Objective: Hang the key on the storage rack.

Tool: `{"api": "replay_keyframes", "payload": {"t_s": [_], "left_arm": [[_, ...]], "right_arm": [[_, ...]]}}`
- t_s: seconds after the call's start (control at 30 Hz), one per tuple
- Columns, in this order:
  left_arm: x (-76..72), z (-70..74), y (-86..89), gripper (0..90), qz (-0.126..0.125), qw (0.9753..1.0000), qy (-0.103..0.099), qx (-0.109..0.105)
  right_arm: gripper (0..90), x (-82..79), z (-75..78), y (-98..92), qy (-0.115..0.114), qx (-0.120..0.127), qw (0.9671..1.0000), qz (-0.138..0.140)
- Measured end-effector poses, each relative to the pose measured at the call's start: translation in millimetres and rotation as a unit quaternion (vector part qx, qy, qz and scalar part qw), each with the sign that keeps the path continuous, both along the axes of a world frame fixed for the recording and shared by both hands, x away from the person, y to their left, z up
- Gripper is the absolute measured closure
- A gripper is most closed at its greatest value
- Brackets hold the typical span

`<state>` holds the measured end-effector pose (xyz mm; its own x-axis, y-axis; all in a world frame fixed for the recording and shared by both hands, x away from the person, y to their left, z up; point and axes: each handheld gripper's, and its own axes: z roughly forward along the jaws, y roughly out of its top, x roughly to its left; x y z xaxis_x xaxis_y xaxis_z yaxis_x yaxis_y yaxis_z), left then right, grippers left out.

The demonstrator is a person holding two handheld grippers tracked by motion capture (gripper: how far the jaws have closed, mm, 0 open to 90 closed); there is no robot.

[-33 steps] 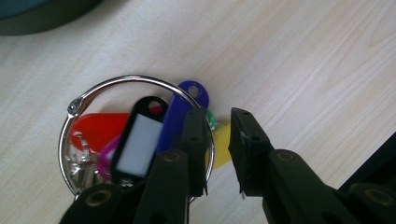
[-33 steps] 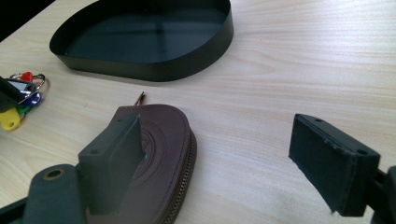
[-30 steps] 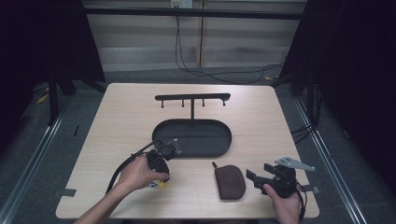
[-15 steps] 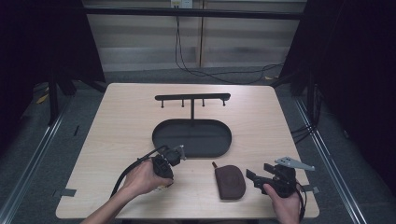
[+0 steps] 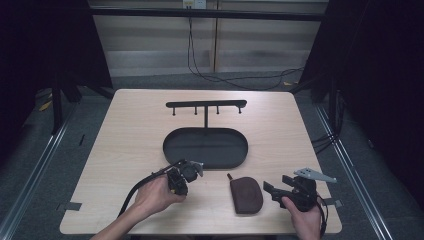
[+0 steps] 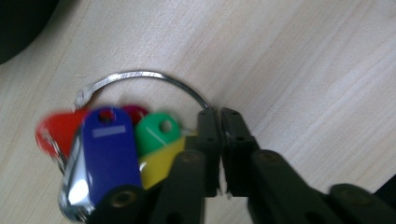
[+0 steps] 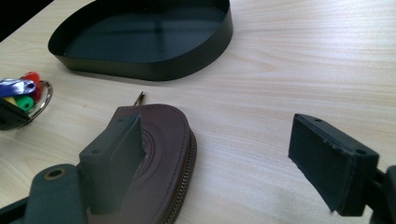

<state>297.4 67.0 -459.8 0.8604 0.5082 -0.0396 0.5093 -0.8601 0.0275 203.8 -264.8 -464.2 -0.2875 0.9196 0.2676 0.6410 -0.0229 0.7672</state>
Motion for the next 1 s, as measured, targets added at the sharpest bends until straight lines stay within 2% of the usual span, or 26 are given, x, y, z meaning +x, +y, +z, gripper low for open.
{"api": "replay_keyframes", "payload": {"t_s": [0.17, 0.27, 0.33, 0.37, 0.47, 0.53, 0.7, 0.83, 0.9, 1.0], "left_arm": [[5.7, 0.1, 4.7, 90.0, 0.003, 0.9997, 0.02, -0.012], [5.9, 0.0, 6.4, 90.0, 0.004, 0.9996, 0.023, -0.018], [6.8, -0.1, 8.4, 90.0, 0.002, 0.9992, 0.035, -0.019], [7.9, 0.1, 11.1, 90.0, 0.002, 0.9986, 0.044, -0.029], [8.3, 0.8, 13.4, 90.0, 0.005, 0.9983, 0.05, -0.03], [10.7, 5.8, 17.3, 90.0, 0.001, 0.9972, 0.059, -0.046], [12.6, 9.4, 21.1, 90.0, 0.005, 0.997, 0.056, -0.054], [10.4, 5.7, 23.1, 89.8, -0.002, 0.9972, 0.059, -0.046], [8.5, 3.7, 25.7, 85.5, -0.007, 0.9973, 0.062, -0.04], [8.1, 2.5, 30.7, 81.1, -0.011, 0.9973, 0.058, -0.043]], "right_arm": [[18.2, 0.0, -0.1, -0.7, 0.0, 0.0, 1.0, -0.002], [18.3, 0.3, -0.1, -1.0, 0.0, 0.0, 1.0, -0.002], [18.3, 0.6, -0.2, -1.0, 0.001, 0.002, 1.0, -0.002], [18.3, 0.7, -0.3, -0.9, 0.001, 0.001, 1.0, -0.002], [18.3, 0.7, -0.3, -0.8, 0.001, 0.001, 1.0, -0.002], [18.4, 0.8, -0.4, -0.8, 0.002, 0.001, 1.0, -0.003], [18.4, 1.1, -0.5, -0.5, 0.002, 0.001, 1.0, -0.003], [18.4, 0.7, -0.4, -0.7, 0.002, 0.002, 1.0, -0.003], [18.4, 0.6, -0.5, -1.3, 0.002, 0.003, 1.0, -0.003], [18.4, 1.2, -0.6, -1.2, 0.004, 0.005, 1.0, -0.003]]}}
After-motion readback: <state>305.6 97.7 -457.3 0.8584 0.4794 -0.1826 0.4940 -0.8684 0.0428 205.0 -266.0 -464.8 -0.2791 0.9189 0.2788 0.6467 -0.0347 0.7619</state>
